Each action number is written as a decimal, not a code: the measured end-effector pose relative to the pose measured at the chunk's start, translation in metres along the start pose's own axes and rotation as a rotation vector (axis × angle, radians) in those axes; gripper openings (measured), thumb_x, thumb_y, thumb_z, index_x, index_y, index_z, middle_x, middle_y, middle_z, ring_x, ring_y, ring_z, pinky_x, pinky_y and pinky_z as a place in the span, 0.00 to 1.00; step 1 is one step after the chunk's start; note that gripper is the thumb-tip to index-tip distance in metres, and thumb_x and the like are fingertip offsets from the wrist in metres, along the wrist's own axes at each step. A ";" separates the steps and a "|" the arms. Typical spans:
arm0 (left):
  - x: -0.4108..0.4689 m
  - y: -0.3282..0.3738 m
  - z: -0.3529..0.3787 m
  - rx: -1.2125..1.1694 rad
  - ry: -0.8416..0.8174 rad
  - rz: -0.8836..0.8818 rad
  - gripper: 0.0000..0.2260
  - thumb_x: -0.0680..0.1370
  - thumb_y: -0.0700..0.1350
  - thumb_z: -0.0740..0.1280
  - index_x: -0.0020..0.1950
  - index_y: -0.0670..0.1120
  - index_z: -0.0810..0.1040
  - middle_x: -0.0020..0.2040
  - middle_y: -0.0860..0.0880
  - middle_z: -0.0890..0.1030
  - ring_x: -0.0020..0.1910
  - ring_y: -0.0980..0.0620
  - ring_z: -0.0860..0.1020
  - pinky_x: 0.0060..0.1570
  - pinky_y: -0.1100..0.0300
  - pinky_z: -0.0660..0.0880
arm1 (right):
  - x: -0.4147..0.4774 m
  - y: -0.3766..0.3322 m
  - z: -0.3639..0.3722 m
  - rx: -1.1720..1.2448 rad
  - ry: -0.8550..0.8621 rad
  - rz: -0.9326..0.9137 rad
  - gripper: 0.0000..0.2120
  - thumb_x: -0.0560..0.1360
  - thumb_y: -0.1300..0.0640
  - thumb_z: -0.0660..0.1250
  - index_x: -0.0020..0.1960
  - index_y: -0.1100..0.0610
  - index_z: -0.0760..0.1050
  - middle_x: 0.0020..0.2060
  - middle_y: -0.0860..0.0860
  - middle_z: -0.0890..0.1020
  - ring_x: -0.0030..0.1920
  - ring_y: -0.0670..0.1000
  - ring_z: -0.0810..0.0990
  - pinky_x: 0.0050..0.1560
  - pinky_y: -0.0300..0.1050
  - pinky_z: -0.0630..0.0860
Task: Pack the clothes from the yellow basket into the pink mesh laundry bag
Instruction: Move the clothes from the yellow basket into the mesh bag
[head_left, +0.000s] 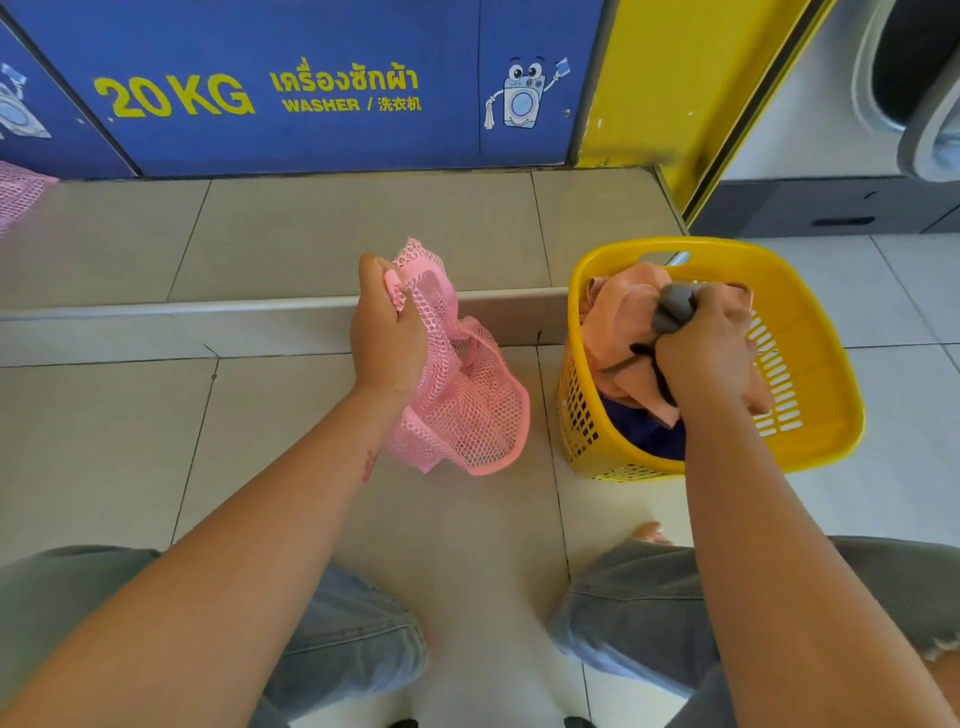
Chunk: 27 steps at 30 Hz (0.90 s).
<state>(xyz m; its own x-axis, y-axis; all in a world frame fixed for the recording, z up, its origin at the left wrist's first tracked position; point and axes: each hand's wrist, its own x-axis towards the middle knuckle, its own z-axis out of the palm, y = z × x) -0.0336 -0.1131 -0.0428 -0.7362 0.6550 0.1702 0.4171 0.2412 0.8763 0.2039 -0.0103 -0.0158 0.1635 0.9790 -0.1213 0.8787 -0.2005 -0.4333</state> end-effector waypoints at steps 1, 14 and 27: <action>0.001 0.001 -0.003 -0.001 -0.002 -0.003 0.08 0.79 0.35 0.54 0.47 0.48 0.60 0.34 0.55 0.64 0.28 0.57 0.65 0.27 0.64 0.60 | 0.002 -0.007 -0.003 0.034 0.024 -0.039 0.19 0.78 0.58 0.60 0.68 0.54 0.66 0.66 0.62 0.68 0.65 0.66 0.69 0.59 0.57 0.71; 0.024 0.007 -0.039 -0.244 0.064 -0.007 0.15 0.78 0.34 0.56 0.40 0.53 0.59 0.35 0.56 0.64 0.29 0.63 0.65 0.30 0.68 0.63 | -0.079 -0.127 0.081 0.921 -0.263 -0.372 0.15 0.71 0.60 0.71 0.48 0.46 0.69 0.46 0.52 0.79 0.46 0.46 0.81 0.45 0.48 0.81; 0.041 -0.003 -0.057 -0.121 0.299 -0.004 0.06 0.77 0.36 0.56 0.47 0.47 0.62 0.33 0.57 0.67 0.29 0.65 0.69 0.29 0.69 0.65 | -0.062 -0.037 0.193 -0.526 -0.566 -0.591 0.37 0.74 0.39 0.66 0.77 0.43 0.53 0.79 0.53 0.49 0.78 0.64 0.44 0.75 0.66 0.42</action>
<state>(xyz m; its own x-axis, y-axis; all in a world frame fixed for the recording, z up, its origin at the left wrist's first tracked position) -0.0958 -0.1280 -0.0130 -0.8692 0.4102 0.2760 0.3608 0.1445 0.9214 0.0750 -0.0707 -0.1649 -0.4875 0.7273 -0.4831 0.8605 0.4940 -0.1246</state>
